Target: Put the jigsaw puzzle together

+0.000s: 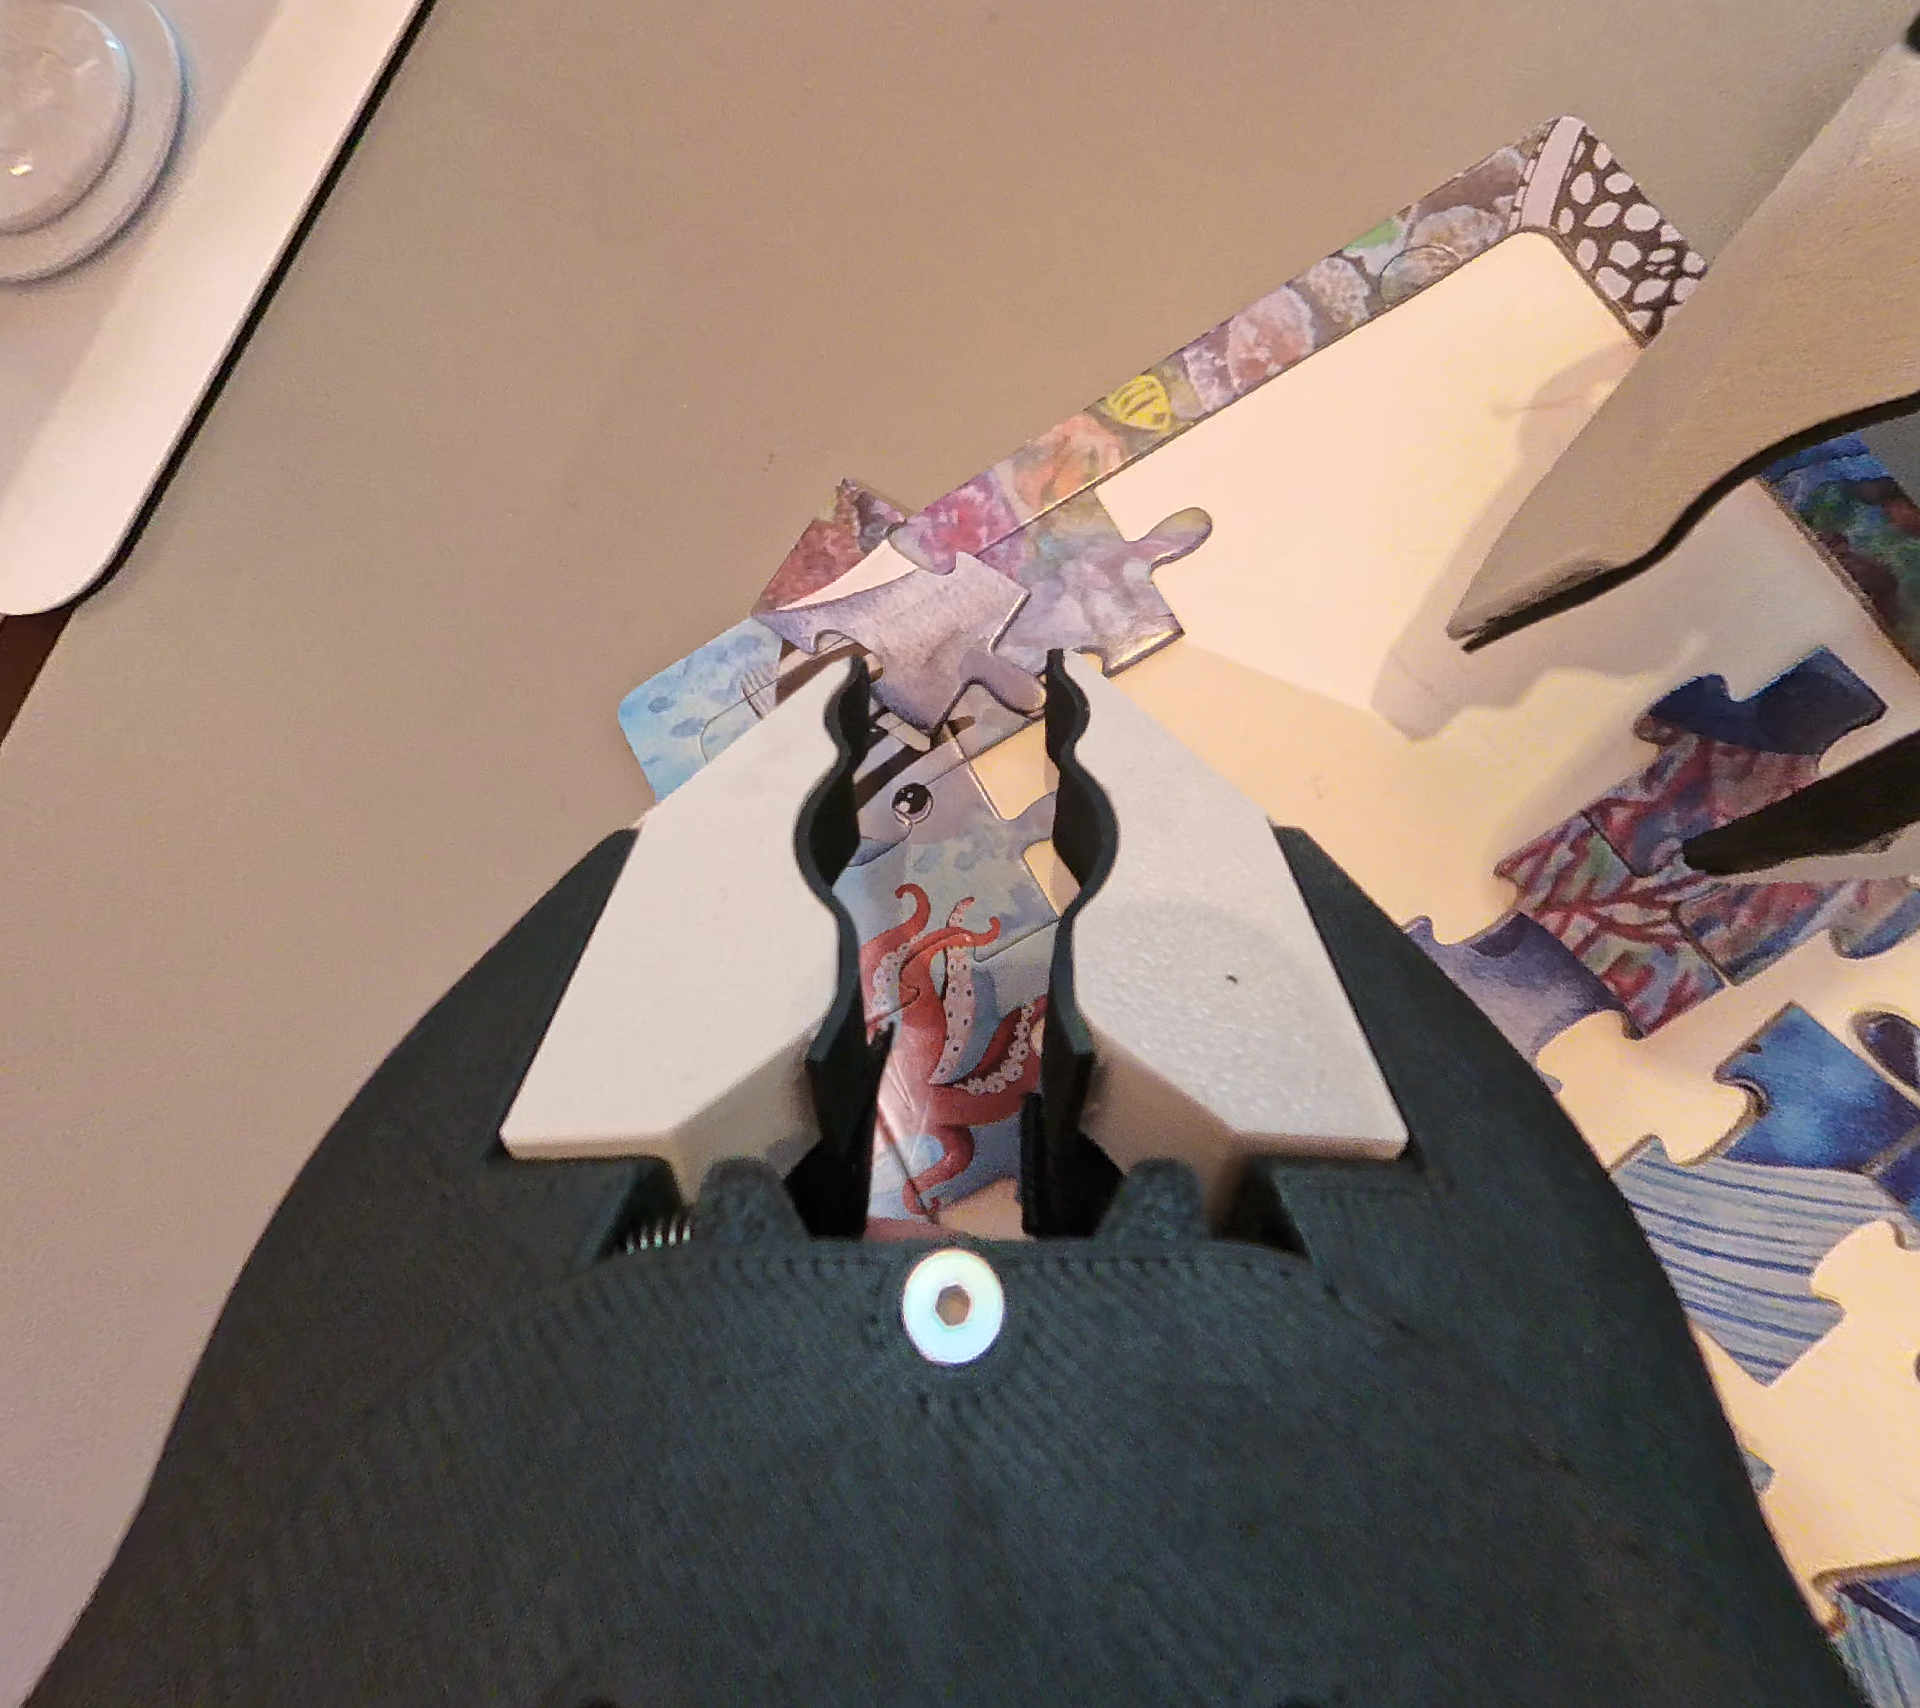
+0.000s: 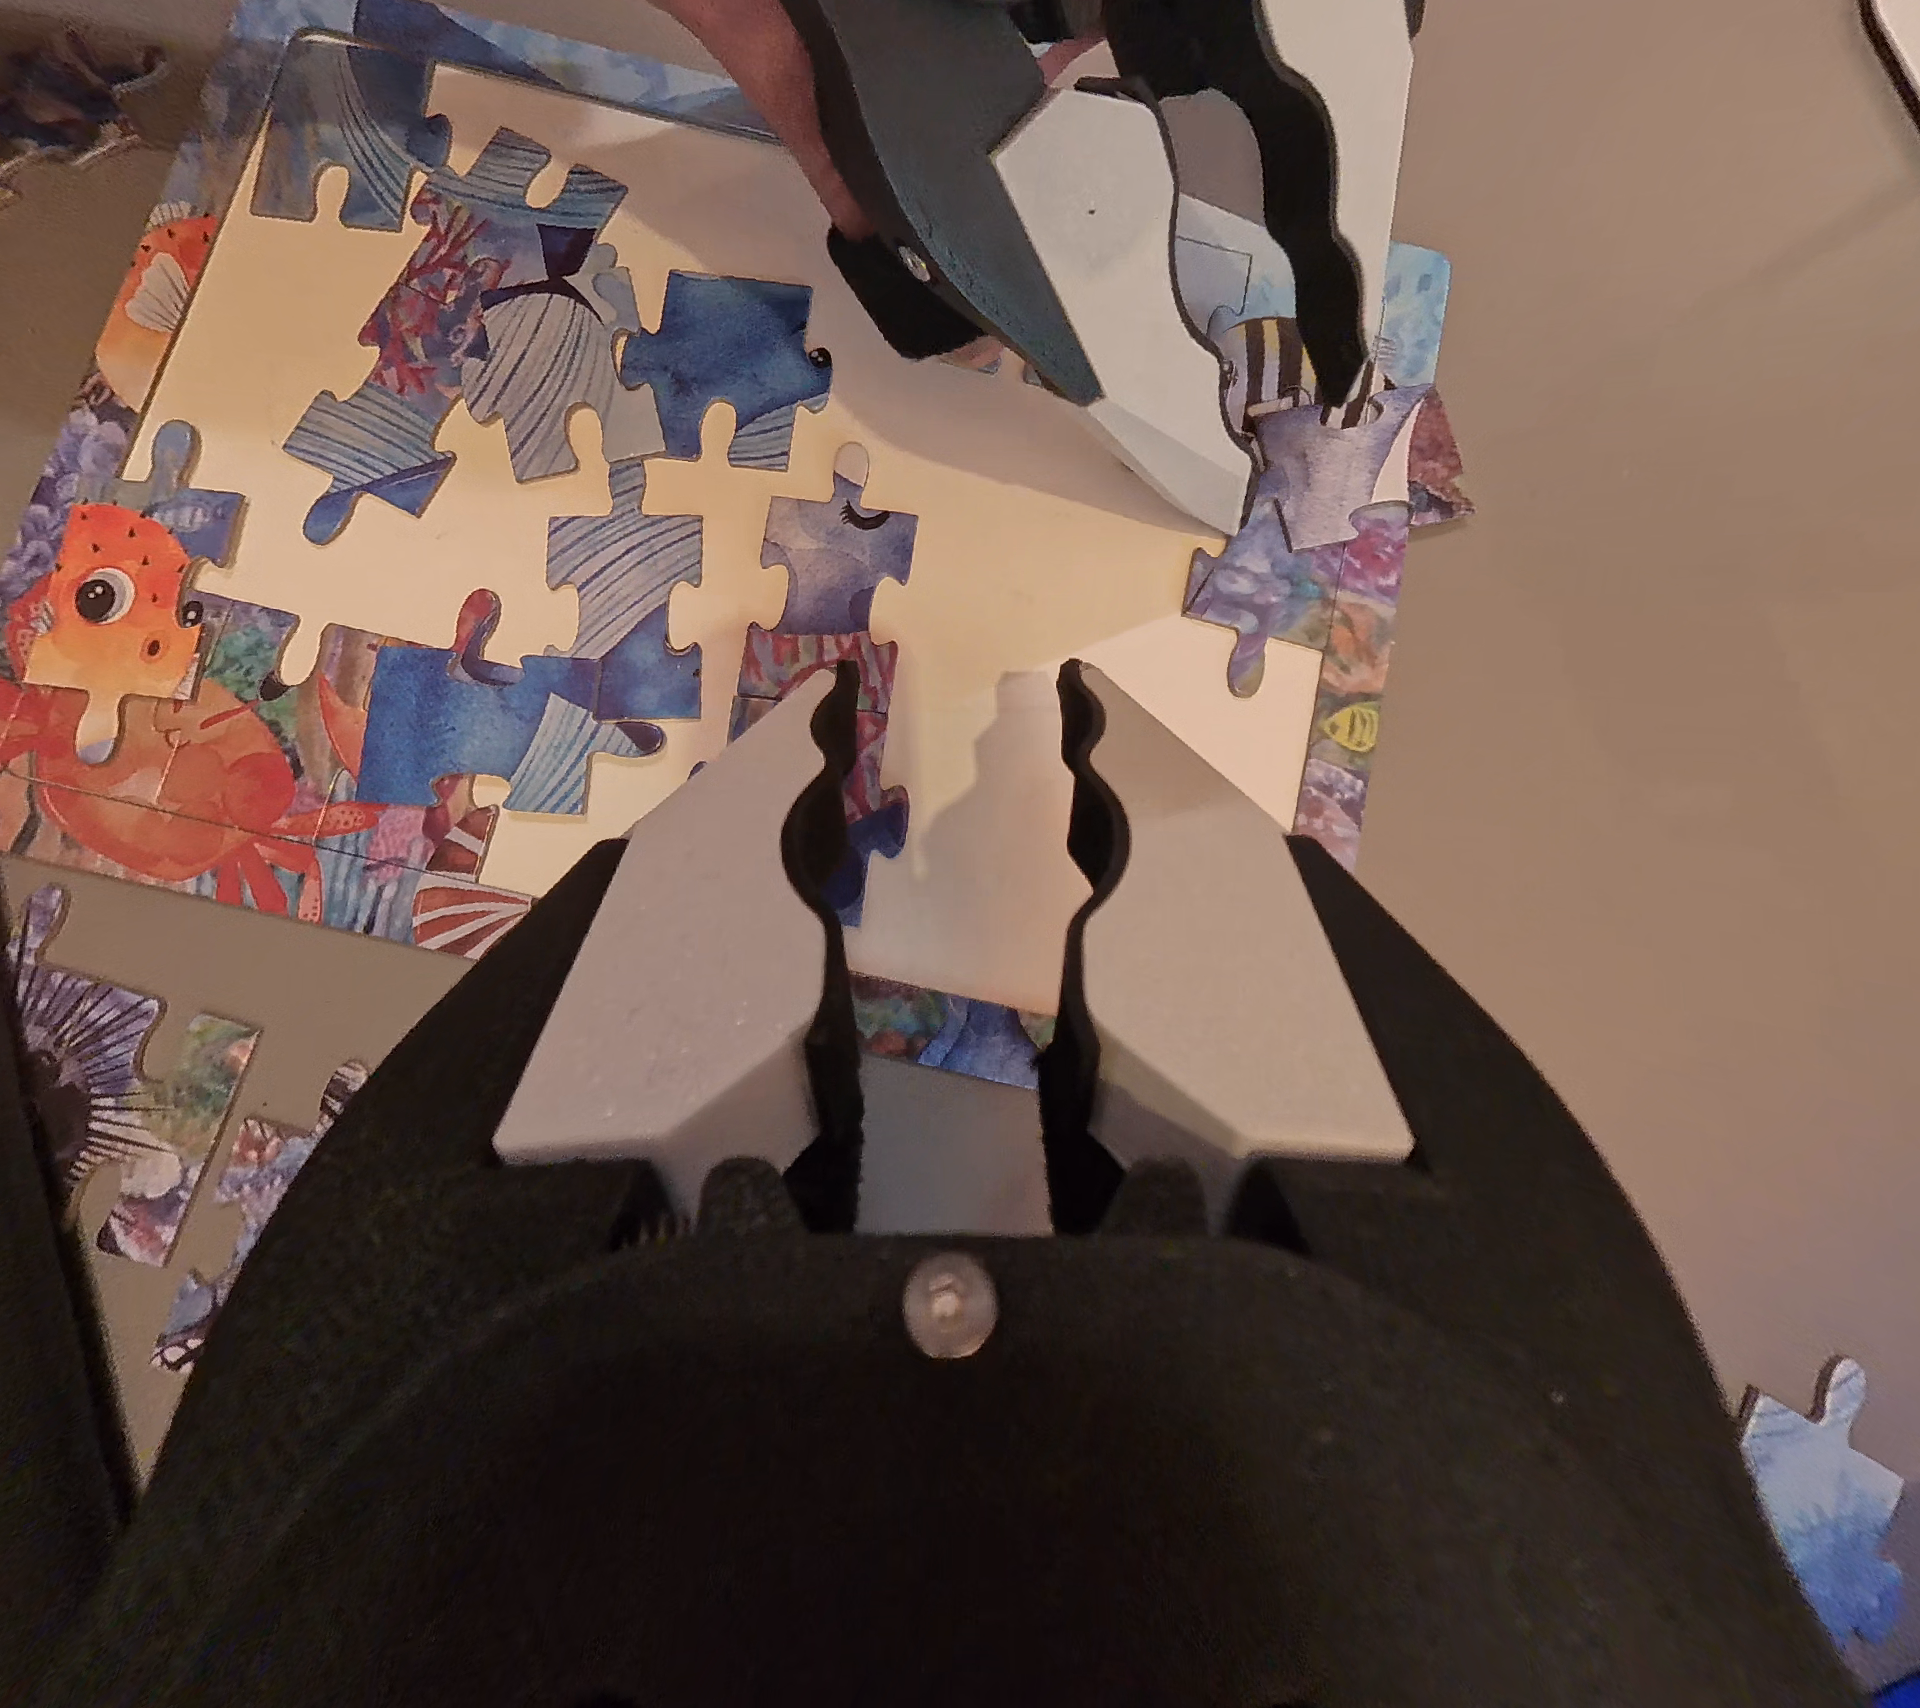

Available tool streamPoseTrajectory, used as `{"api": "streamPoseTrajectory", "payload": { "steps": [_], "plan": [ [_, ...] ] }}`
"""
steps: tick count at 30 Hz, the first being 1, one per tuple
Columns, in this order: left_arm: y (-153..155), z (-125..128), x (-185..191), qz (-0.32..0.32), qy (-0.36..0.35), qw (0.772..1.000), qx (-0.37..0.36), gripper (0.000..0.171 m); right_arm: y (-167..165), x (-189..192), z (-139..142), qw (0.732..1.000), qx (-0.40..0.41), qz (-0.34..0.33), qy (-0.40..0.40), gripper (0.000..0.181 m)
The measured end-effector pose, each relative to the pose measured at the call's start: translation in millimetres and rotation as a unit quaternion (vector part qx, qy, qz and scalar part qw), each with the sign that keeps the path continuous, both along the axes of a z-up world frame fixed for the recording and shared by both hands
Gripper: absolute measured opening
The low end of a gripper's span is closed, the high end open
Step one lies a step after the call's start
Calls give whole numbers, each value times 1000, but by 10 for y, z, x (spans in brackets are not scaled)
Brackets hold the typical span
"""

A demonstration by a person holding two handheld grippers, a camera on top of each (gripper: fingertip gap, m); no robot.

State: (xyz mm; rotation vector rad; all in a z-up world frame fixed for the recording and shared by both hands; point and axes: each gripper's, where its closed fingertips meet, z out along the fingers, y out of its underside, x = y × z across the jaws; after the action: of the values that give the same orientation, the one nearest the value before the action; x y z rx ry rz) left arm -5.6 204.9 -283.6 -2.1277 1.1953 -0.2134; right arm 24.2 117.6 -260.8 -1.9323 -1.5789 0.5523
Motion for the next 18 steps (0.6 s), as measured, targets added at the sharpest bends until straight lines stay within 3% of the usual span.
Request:
{"api": "streamPoseTrajectory", "payload": {
  "steps": [11,18],
  "plan": [
    [-87,-14,12,-15,1,1000,-14,15,-168,-114,48,999,28,47,-1,37],
    [-191,-36,-28,-28,2,999,-38,6,-38,-9,208,999,33,18,23,36]
  ]
}}
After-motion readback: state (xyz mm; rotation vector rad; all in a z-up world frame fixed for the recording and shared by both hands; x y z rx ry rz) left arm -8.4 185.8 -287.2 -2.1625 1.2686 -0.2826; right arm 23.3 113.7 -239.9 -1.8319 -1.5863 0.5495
